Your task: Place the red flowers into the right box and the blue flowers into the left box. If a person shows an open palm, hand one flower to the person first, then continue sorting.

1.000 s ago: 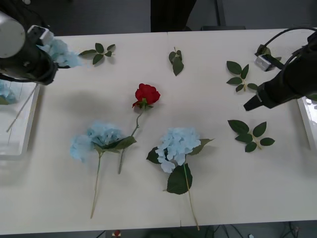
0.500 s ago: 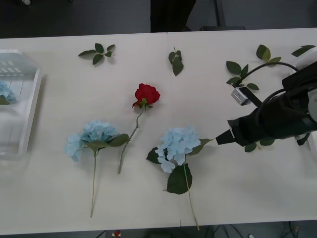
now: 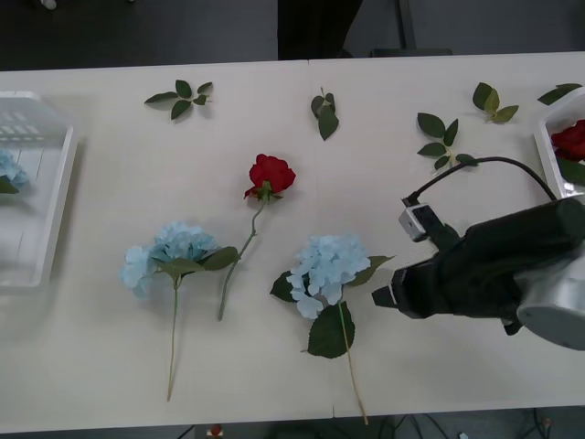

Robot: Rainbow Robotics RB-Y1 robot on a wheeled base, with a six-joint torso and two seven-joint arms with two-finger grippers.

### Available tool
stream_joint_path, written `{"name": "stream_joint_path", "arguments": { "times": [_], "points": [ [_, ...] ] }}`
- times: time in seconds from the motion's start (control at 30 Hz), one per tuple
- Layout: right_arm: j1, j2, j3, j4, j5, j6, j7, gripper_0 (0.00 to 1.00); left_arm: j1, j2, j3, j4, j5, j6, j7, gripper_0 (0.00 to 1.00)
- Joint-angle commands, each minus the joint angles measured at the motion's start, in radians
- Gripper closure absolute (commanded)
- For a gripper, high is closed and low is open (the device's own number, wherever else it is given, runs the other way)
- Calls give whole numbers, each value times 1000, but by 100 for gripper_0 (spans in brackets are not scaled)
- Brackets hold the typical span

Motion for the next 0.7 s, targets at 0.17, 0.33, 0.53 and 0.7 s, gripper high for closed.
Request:
{"name": "stream_joint_path", "arguments": {
  "times": [0.17,0.33,0.53,0.7],
  "points": [
    [4,-20,188,-69,219,-54,-192,0,-2,32,10,35,114,-57,-149,0],
    [4,22,266,-68,347,-48,-266,0,-2,32,55,-4,252,-31,-164,0],
    [3,78,323,-40,436,-28,-301,0,-3,50,90,-88,409,-10,-150,0],
    [1,133,357,4,499,-19,-316,0,-69,50,35,-117,495,-11,-38,0]
  ]
}}
